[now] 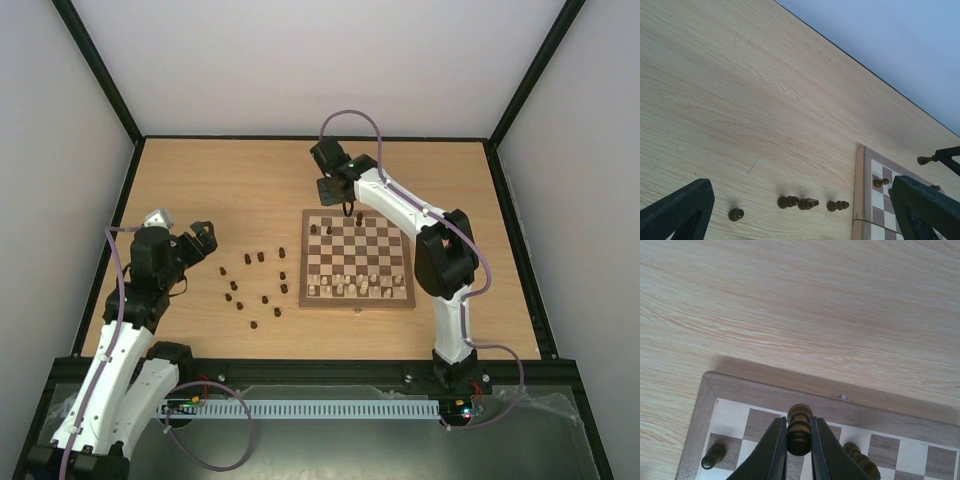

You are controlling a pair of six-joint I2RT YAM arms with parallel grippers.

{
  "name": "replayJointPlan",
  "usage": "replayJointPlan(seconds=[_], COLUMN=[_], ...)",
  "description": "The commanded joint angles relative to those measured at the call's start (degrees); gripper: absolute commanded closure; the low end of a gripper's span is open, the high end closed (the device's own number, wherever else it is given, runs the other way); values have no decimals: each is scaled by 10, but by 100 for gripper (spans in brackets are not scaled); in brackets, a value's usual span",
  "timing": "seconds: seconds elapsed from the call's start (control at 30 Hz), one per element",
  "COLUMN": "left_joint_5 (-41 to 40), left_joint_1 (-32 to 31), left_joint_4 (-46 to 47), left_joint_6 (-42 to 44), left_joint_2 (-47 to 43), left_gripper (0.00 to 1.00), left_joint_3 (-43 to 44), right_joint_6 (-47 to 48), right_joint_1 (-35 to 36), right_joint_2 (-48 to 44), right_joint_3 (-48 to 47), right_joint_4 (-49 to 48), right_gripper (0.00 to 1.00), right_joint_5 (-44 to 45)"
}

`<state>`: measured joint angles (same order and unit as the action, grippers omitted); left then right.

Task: Set up the chess pieces on the board
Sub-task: Place the chess piece on the chessboard.

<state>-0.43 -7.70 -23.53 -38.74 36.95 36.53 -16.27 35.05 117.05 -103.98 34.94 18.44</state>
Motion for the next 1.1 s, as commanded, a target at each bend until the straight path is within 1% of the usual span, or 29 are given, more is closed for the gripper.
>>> replayJointPlan(seconds=[0.0, 0.13, 0.5, 1.07], left_joint_5=[3, 3, 5, 4], left_joint_1=[1, 1, 1, 1], left_joint_4=[6, 7, 10, 8], left_joint_6=[8, 9, 9, 8], left_joint_2=[3, 3, 6, 5], left_gripper=[0, 0, 0, 0], left_joint_3=[2, 1, -1, 0], right_joint_6=[-12, -20, -25, -22], right_joint_1=[-1, -1, -1, -2], right_joint_2=[-3, -12, -30, -21], right_joint_3=[10, 38, 97, 101], right_joint_4=[38, 43, 25, 2], right_gripper=[96, 96, 96, 96], right_joint_5=[5, 25, 23, 27])
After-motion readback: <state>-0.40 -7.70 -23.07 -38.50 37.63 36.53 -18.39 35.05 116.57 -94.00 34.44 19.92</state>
